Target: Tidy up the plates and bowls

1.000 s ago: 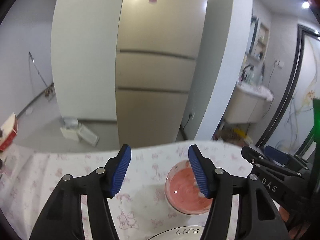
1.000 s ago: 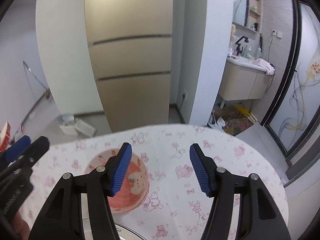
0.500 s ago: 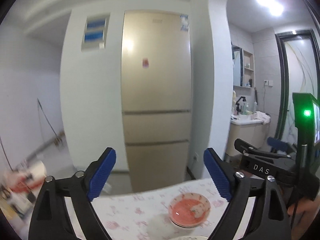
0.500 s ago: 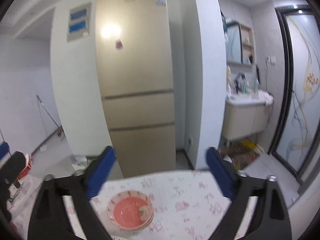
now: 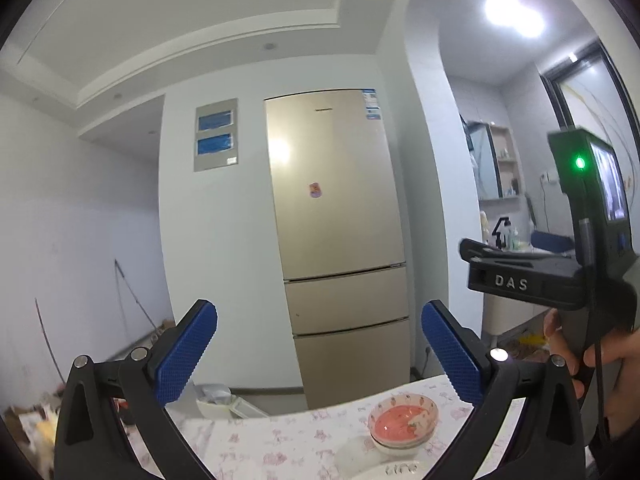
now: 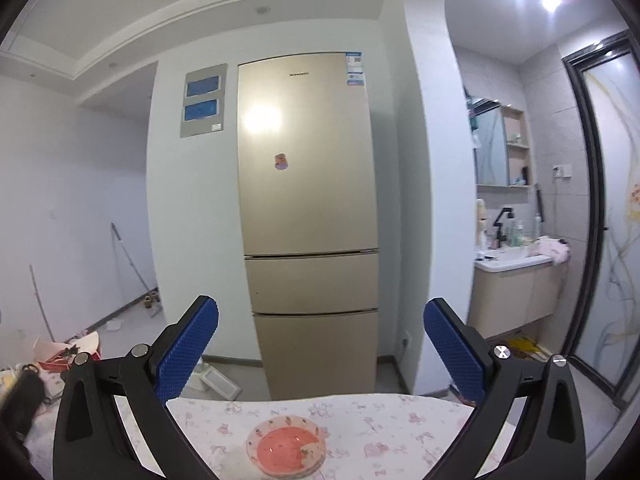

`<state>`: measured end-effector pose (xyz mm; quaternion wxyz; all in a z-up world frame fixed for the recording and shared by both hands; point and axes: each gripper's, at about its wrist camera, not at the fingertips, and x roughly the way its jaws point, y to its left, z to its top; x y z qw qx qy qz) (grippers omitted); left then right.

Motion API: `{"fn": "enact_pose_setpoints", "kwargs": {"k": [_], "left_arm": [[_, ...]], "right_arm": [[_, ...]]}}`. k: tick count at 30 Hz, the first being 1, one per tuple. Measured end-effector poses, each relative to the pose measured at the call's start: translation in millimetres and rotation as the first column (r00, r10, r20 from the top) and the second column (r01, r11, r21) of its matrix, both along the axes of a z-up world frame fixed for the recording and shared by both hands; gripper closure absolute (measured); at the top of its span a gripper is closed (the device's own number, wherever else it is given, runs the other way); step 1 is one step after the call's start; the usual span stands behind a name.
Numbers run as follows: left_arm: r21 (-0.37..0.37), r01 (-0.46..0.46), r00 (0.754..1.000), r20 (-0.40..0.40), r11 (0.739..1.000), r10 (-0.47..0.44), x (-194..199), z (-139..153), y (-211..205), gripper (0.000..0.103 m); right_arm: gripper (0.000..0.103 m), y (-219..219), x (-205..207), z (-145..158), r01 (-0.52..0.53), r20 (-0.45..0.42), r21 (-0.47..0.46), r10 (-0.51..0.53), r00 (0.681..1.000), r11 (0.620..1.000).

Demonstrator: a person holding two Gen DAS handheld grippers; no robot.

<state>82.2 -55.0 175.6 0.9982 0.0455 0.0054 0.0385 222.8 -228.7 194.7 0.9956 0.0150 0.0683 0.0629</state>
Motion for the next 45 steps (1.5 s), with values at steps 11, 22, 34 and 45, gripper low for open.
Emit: {"fn": "enact_pose_setpoints", "kwargs": {"k": [11, 22, 34, 45], "left_arm": [[-0.071, 0.156, 0.987, -0.029, 0.985, -0.158, -27, -1, 45, 0.0], [-0.131, 0.092, 0.996, 0.013, 0.987, -0.092, -61, -28, 54, 0.0], [-0.078, 0.043, 0.996, -0.077, 0.996, -0.049, -21, -70, 47, 0.0], [-0.167, 0.125, 0.992, 0.043, 0.978, -0.119, 64, -12, 34, 0.0]], "right_arm": [[0.0, -8, -72, -29, 0.173, -0.011, 0.04, -0.172, 0.985, 0.984], [0.0, 18, -111, -51, 0.166, 0.126, -0.127, -0.15, 0.981, 0.978], [0.0, 20, -93, -90, -0.017, 0.053, -0.094, 0.022, 0.998, 0.995], [0.0, -20, -38, -27, -0.017, 0.065, 0.06, 0.013, 0.998, 0.998]]}}
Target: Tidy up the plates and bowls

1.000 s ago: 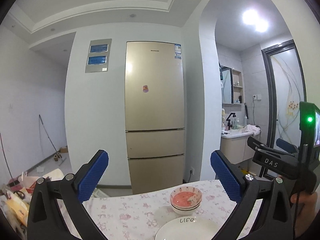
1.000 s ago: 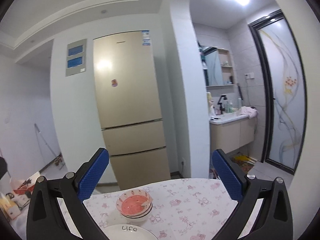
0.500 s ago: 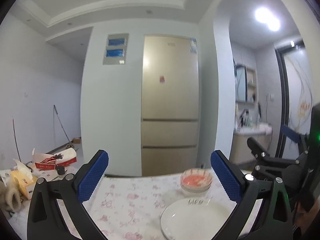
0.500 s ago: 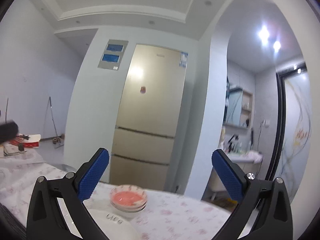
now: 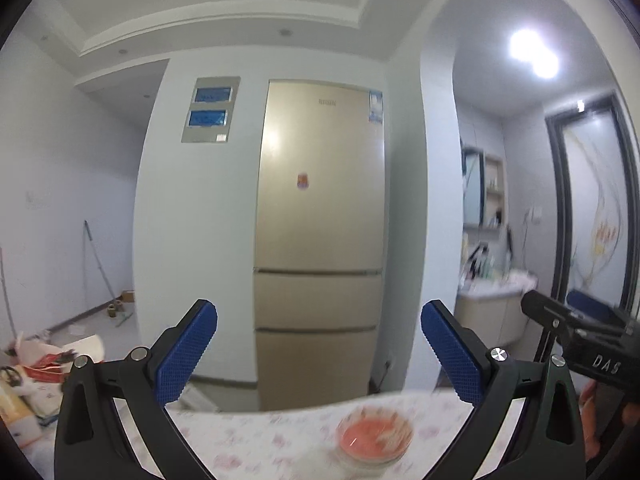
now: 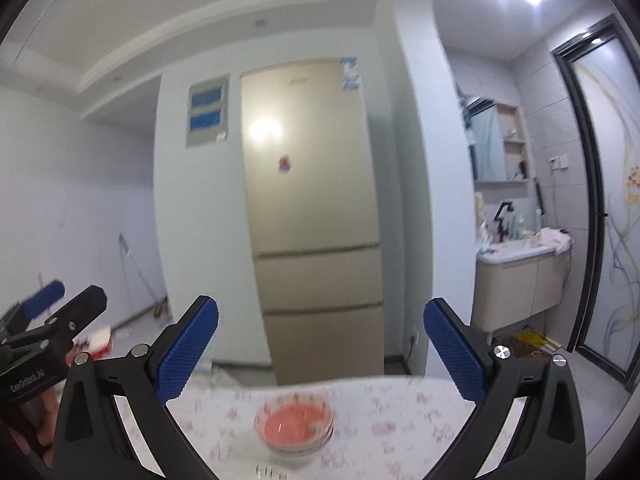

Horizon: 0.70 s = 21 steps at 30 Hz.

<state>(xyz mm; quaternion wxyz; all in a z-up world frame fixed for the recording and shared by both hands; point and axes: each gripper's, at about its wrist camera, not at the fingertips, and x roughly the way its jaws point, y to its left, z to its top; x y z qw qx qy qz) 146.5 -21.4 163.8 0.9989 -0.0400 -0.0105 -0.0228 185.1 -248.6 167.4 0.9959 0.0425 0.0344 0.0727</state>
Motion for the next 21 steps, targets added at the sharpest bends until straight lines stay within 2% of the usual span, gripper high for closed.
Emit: {"fn": "enact_pose_setpoints", "kwargs": {"k": [4, 6, 11, 17, 21], "left_arm": [[0.03, 0.029, 0.999, 0.038, 0.999, -0.03, 4, 20, -6, 0.0], [0.084, 0.03, 0.999, 0.017, 0.996, -0.031, 11, 28, -13, 0.0], [0.096, 0.067, 0.997, -0.04, 0.993, -0.063, 30, 27, -13, 0.0], [0.066, 0.095, 0.982, -0.171, 0.993, -0.082, 81, 2, -11, 0.0], [-0.013, 0.142, 0.938, -0.319, 0.99, -0.139, 134, -28, -6, 0.0]], "right_arm": [[0.0, 2, -3, 22, 0.061, 0.063, -0.022, -0.06, 0.996, 0.998], [0.0, 4, 0, 31, 0.072, 0.081, -0.019, -0.07, 0.994, 0.997], [0.0, 4, 14, 32, 0.048, 0.078, 0.034, -0.051, 0.996, 0.998], [0.0, 3, 45, 0, 0.055, -0.013, 0.033, -0.055, 0.998, 0.998], [0.0, -1, 78, -29, 0.048, -0.141, 0.034, -0.043, 0.989, 0.998]]}}
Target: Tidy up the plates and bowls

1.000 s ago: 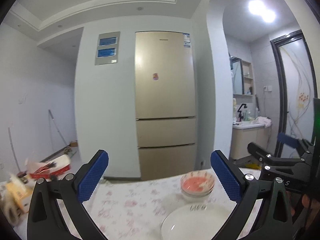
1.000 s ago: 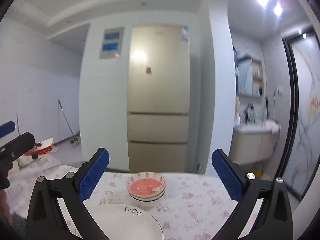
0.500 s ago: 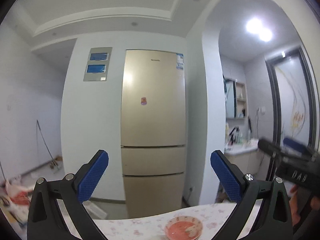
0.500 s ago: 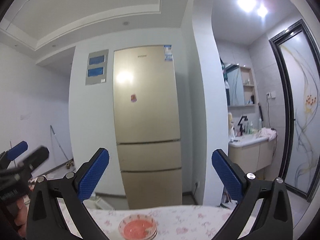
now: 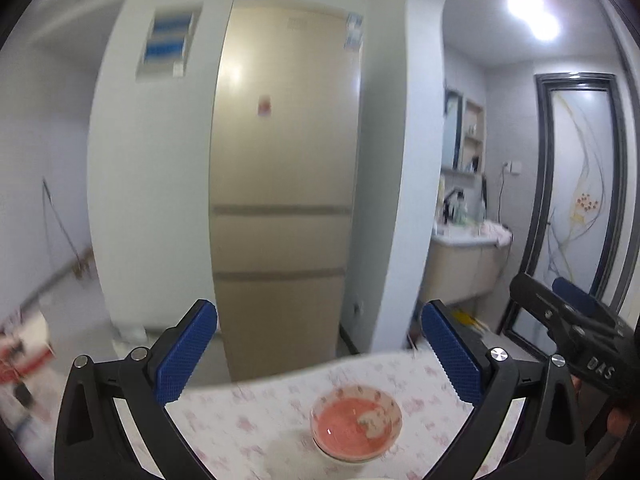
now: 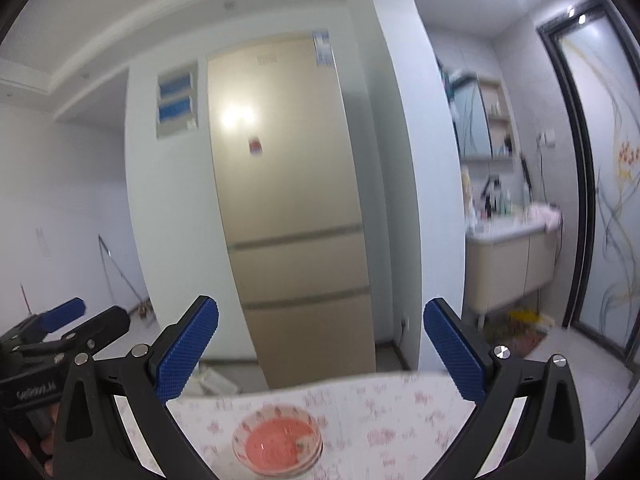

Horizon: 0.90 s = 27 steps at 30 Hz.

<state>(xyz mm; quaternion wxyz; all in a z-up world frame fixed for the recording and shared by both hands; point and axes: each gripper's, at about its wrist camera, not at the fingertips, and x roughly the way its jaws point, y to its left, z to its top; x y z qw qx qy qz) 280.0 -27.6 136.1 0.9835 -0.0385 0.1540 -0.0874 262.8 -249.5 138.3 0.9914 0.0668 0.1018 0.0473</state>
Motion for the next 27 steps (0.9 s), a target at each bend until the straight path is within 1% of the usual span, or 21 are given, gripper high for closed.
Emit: {"fn": "enact_pose_setpoints", "kwargs": {"k": [2, 4, 5, 6, 7, 9, 10, 11, 13, 14, 15, 16, 17, 19, 21, 24, 27], "left_arm": [[0.004, 0.0, 0.998, -0.055, 1.0, 0.0, 20, -18, 0, 0.0], [0.007, 0.018, 0.992, -0.125, 1.0, -0.017, 38, -39, -2, 0.0], [-0.014, 0.051, 0.981, -0.187, 0.999, -0.053, 52, -55, -2, 0.0], [-0.038, 0.071, 0.971, -0.228, 0.997, -0.078, 61, -66, -1, 0.0], [-0.057, 0.082, 0.962, -0.258, 0.995, -0.094, 68, -76, -1, 0.0], [-0.069, 0.093, 0.949, -0.297, 0.993, -0.109, 79, -91, -3, 0.0], [-0.069, 0.101, 0.939, -0.323, 0.992, -0.118, 85, -101, -5, 0.0], [-0.071, 0.112, 0.925, -0.356, 0.991, -0.13, 92, -112, -6, 0.0], [-0.091, 0.13, 0.892, -0.425, 0.987, -0.157, 105, -135, -8, 0.0], [-0.1, 0.133, 0.879, -0.447, 0.986, -0.164, 108, -144, -8, 0.0], [-0.107, 0.131, 0.868, -0.469, 0.986, -0.166, 111, -154, -7, 0.0], [-0.12, 0.122, 0.852, -0.497, 0.985, -0.166, 118, -164, -5, 0.0], [-0.149, 0.119, 0.84, -0.512, 0.982, -0.179, 123, -170, -3, 0.0], [-0.295, 0.129, 0.793, -0.543, 0.947, -0.277, 135, -187, 6, 0.001], [-0.391, 0.095, 0.757, -0.569, 0.915, -0.322, 140, -203, 14, 0.002], [-0.446, 0.057, 0.734, -0.588, 0.893, -0.341, 146, -215, 22, 0.006], [-0.506, 0.034, 0.712, -0.593, 0.862, -0.377, 150, -225, 28, 0.007]], "right_arm": [[0.0, -3, 16, -15, -0.022, -0.066, 0.014, 0.023, 0.998, 1.0], [0.0, -5, 34, -31, -0.047, -0.141, 0.025, 0.05, 0.989, 0.999], [0.0, -6, 42, -39, -0.058, -0.178, 0.033, 0.063, 0.982, 0.998], [0.0, -7, 49, -46, -0.063, -0.21, 0.044, 0.071, 0.975, 0.997], [0.0, -9, 56, -55, -0.071, -0.246, 0.062, 0.084, 0.966, 0.996], [0.001, -15, 72, -72, -0.087, -0.319, 0.119, 0.121, 0.94, 0.989], [0.001, -18, 77, -79, -0.088, -0.343, 0.143, 0.133, 0.93, 0.986], [0.006, -22, 83, -88, -0.081, -0.37, 0.172, 0.141, 0.918, 0.982], [0.014, -29, 90, -102, -0.02, -0.418, 0.2, 0.104, 0.902, 0.98], [0.015, -33, 95, -110, 0.025, -0.448, 0.198, 0.067, 0.891, 0.98], [0.015, -36, 99, -118, 0.043, -0.471, 0.201, 0.058, 0.88, 0.979], [0.016, -38, 102, -123, 0.035, -0.486, 0.214, 0.076, 0.87, 0.976], [0.017, -39, 107, -131, 0.018, -0.511, 0.235, 0.108, 0.853, 0.972], [0.017, -39, 115, -141, -0.015, -0.545, 0.281, 0.172, 0.82, 0.96], [0.017, -35, 120, -154, -0.051, -0.573, 0.321, 0.237, 0.784, 0.946], [0.017, -26, 126, -171, -0.074, -0.602, 0.37, 0.299, 0.74, 0.926], [0.02, -17, 130, -183, -0.093, -0.622, 0.417, 0.358, 0.697, 0.904]]}}
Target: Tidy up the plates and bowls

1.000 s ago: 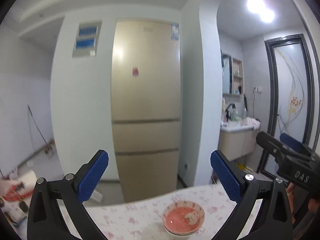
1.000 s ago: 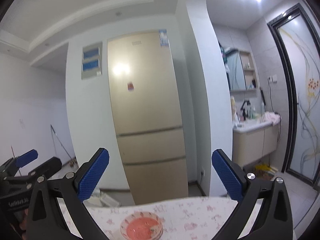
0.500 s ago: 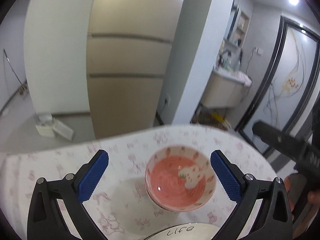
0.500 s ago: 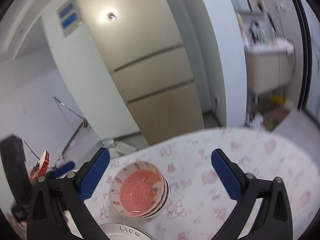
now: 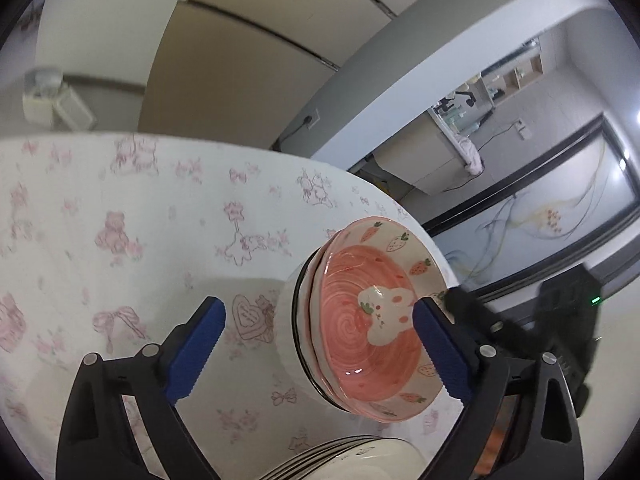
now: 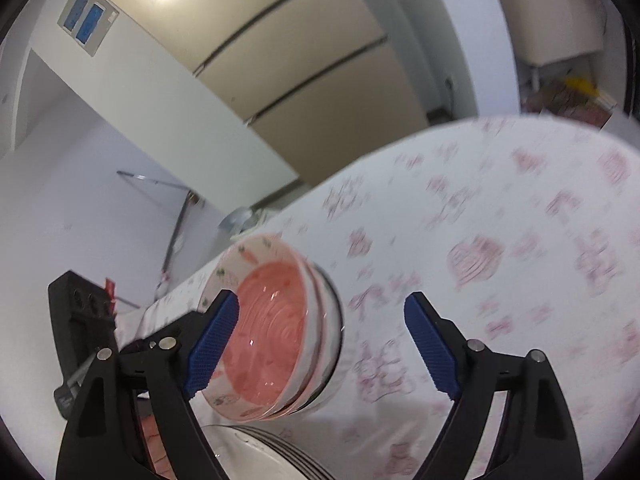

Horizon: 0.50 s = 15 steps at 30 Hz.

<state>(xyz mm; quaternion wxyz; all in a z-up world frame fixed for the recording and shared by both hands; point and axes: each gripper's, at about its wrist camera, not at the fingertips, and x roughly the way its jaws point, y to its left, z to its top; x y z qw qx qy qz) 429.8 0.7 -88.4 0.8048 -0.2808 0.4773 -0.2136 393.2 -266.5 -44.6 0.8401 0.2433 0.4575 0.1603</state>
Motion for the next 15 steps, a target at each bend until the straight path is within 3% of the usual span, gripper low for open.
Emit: {"fn": "enact_pose_setpoints", "kwargs": {"k": [5, 9, 15], "left_arm": [[-0.066, -0.012, 0.997, -0.072, 0.998, 0.007, 7, -14, 6, 0.018], [-0.127, 0.009, 0.991, -0.133, 0.992, -0.026, 11, -27, 0, 0.04], [-0.177, -0.02, 0.977, -0.214, 0.984, -0.018, 15, -47, -6, 0.047]], "right_arm": [[0.026, 3, 1, -17, -0.025, -0.059, 0.073, 0.029, 0.998, 0.997], [0.032, 5, 2, -28, -0.044, -0.103, 0.141, 0.059, 0.993, 0.989], [0.046, 11, 1, -38, -0.069, -0.124, 0.146, 0.087, 0.988, 0.987]]}}
